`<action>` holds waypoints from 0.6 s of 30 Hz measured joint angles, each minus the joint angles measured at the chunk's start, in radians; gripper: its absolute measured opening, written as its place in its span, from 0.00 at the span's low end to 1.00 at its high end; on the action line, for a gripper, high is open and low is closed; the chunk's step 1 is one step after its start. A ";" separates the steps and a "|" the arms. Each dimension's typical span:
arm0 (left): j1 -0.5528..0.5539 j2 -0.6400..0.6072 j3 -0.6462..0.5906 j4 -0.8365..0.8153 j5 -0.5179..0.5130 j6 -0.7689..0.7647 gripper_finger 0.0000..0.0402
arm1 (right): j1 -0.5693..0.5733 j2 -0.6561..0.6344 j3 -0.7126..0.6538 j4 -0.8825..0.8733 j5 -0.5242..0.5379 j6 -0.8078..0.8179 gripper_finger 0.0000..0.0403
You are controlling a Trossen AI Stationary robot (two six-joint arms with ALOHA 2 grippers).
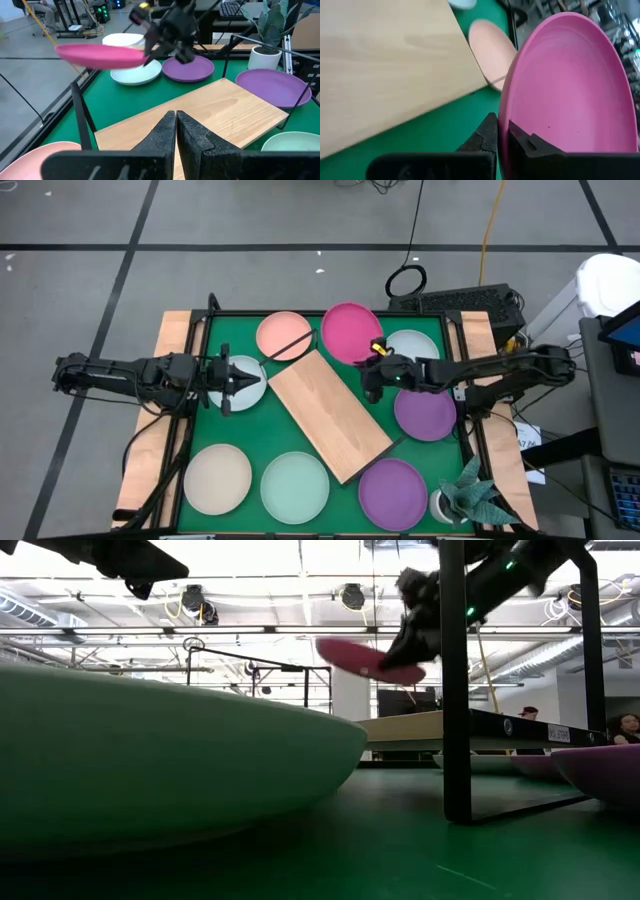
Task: Place and stack plates onto a shelf
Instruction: Put the pink plate on the shelf
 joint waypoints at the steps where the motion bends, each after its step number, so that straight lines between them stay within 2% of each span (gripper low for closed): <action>1: 0.000 0.000 0.000 -0.001 0.000 0.000 0.05 | 0.013 -0.017 0.000 -0.010 0.000 -0.001 0.00; 8: 0.000 0.000 0.000 0.000 0.000 0.006 0.05 | 0.106 -0.111 0.001 -0.084 -0.004 -0.050 0.00; 16: 0.000 0.000 0.000 0.001 -0.003 0.009 0.05 | 0.174 -0.159 0.001 -0.112 -0.012 -0.167 0.01; 18: 0.000 0.000 0.000 0.002 -0.003 0.009 0.05 | 0.182 -0.167 0.001 -0.125 -0.046 -0.191 0.01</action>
